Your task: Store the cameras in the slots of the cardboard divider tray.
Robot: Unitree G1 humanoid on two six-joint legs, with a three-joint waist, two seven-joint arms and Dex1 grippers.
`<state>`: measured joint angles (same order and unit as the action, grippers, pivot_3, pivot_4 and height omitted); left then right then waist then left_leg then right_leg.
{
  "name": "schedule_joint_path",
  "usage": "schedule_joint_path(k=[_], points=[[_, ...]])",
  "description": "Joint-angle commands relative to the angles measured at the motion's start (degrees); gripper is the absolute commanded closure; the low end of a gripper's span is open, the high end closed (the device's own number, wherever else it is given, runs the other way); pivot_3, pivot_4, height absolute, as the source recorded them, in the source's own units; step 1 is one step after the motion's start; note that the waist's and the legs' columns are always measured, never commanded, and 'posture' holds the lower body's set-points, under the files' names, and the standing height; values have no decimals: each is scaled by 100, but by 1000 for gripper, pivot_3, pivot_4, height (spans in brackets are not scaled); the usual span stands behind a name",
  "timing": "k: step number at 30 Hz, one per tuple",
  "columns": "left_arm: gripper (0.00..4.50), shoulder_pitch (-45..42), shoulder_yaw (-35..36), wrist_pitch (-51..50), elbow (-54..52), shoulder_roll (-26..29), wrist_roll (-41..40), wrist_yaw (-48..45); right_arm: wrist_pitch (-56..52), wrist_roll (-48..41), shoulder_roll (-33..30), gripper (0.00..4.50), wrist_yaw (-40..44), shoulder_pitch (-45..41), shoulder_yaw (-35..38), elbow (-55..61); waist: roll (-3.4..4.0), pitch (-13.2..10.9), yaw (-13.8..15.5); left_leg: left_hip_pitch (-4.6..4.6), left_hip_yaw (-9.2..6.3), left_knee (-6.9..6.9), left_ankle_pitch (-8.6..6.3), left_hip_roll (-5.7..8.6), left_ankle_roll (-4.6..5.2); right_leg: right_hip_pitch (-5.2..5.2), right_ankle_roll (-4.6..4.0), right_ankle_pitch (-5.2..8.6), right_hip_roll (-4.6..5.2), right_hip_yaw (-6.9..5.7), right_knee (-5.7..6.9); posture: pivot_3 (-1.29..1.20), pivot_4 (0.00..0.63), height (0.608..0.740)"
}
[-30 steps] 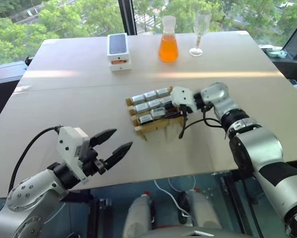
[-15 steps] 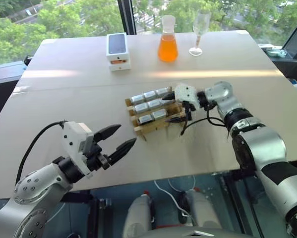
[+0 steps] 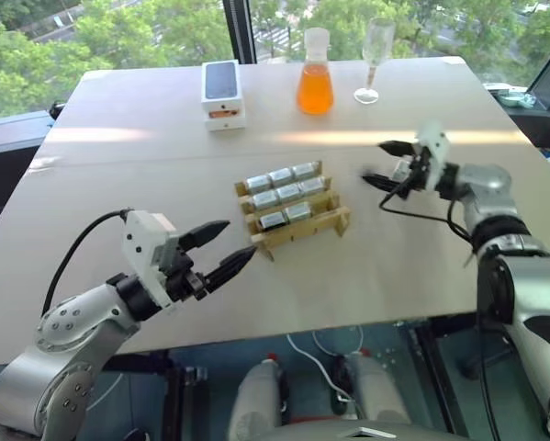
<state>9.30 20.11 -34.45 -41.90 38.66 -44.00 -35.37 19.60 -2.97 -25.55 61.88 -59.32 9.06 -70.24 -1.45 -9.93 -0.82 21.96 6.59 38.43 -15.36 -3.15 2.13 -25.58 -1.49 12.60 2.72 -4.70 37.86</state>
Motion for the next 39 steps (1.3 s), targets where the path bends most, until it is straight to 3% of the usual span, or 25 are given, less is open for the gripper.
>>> schedule_joint_path(k=[1, 8, 12, 18, 30, 34, 39], points=[[1104, -136, -40, 144, 55, 63, 9, -133, -388, 63, 33, 44, -1845, 522, 169, 1006, 0, 0, -33, -3, 7, -3, 0, -1, 0, -2, 1, 0, -2, 8, 0, 0, 150, 740], [1104, -551, -343, 185, 434, 93, 124, -347, -2562, -169, 1510, 44, -4926, 1849, 498, 3962, 4, 0, -149, -12, 7, -12, 9, -12, -17, -7, 7, 0, -15, 13, 13, 0, 150, 740], [1104, -683, -381, 181, 538, 119, 159, -434, -3033, -203, 2029, 44, -5668, 2029, 442, 4566, 5, -1, -140, -10, 4, -12, 9, -11, -17, -8, 8, 0, -14, 9, 12, 0, 150, 740], [1104, -643, -293, 137, 488, 184, 113, -466, -2875, -171, 2334, 44, -6483, 1799, 433, 4385, 4, 0, -126, -3, 3, -12, 8, -4, -15, -7, 7, 0, -10, 8, 2, 0, 150, 740], [1104, -616, -247, 161, 444, 172, 115, -396, -2015, -259, 2289, 44, -6626, 1048, 445, 2528, 4, -1, -152, -5, 2, -13, 8, -5, -14, -8, 7, 0, -16, 10, 3, 0, 150, 740], [1104, -614, -219, 185, 456, 171, 135, -385, -1591, -153, 2234, 977, -6607, 909, 344, 2206, 5, -1, -151, -3, 1, -13, 8, -5, -14, -8, 7, 0, -15, 9, 2, 0, 150, 740], [1104, -581, -190, 192, 440, 172, 132, -402, -1324, -78, 2200, 3329, -6622, 943, 234, 2067, 4, -1, -152, -3, 0, -14, 8, -5, -14, -8, 7, 0, -15, 8, 1, 0, 150, 740]])
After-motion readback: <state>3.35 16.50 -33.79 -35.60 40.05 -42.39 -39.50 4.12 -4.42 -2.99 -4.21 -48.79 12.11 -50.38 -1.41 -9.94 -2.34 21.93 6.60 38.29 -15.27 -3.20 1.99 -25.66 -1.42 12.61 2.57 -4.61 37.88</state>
